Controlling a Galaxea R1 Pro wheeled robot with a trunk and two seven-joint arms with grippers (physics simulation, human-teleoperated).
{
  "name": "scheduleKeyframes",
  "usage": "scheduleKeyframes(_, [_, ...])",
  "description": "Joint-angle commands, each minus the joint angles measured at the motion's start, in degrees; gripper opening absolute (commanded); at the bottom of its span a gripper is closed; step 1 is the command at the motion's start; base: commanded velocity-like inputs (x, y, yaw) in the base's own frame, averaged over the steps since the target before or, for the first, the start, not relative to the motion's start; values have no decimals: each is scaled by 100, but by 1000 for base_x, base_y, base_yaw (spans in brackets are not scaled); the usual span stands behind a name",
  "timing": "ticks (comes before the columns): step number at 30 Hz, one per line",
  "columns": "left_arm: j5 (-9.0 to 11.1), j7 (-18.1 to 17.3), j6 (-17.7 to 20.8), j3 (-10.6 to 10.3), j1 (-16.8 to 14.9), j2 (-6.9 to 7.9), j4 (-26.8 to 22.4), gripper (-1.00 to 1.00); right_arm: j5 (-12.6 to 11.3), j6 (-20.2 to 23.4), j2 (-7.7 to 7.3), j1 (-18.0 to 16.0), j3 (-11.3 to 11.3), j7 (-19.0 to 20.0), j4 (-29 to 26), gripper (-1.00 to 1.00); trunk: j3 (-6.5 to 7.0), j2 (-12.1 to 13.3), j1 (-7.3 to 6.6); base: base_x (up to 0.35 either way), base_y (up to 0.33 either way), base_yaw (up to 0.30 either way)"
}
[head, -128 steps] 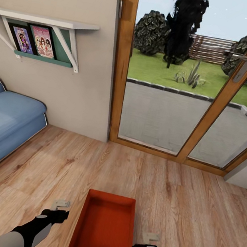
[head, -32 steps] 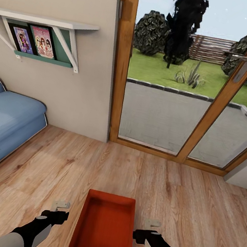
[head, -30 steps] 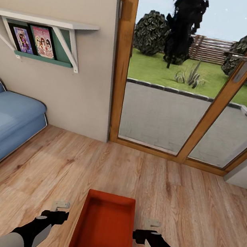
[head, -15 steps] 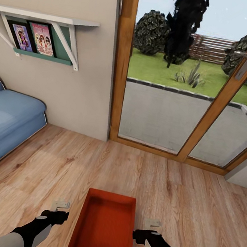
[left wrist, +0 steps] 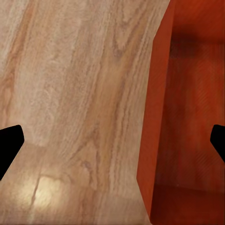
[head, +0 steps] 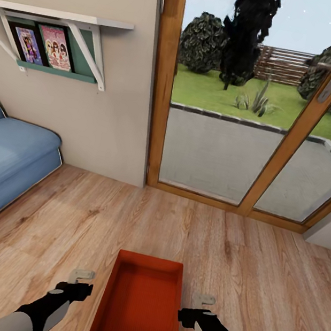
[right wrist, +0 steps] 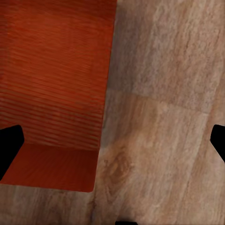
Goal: Move the two storage containers from the living room to the garage. In the garage, place one container on the floor and stack the other container on top of it (either order is fine).
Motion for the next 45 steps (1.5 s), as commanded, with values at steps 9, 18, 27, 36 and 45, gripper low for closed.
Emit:
scheduleKeyframes(9, [56,211,4,-49,-2,-86,-4,100,1,39,-25,9,47,-28,-11,100,-166,-364,198,0,0,0])
scheduleKeyframes(18, [55,254,1,-49,-2,-99,-4,100,5,39,-29,10,47,-28,-12,100,-328,-725,395,0,0,0])
scheduleKeyframes(27, [49,257,0,-49,-2,-200,-4,100,-3,39,-76,11,47,-28,-9,100,-489,-1086,593,0,0,0])
scheduleKeyframes(36, [47,258,0,-55,6,-223,-4,100,-9,46,-82,18,47,-52,50,100,-651,-1447,791,0,0,0])
scheduleKeyframes(45, [44,258,0,-57,7,-225,-4,100,-20,48,-65,18,42,-86,93,100,-669,-1487,813,0,0,0])
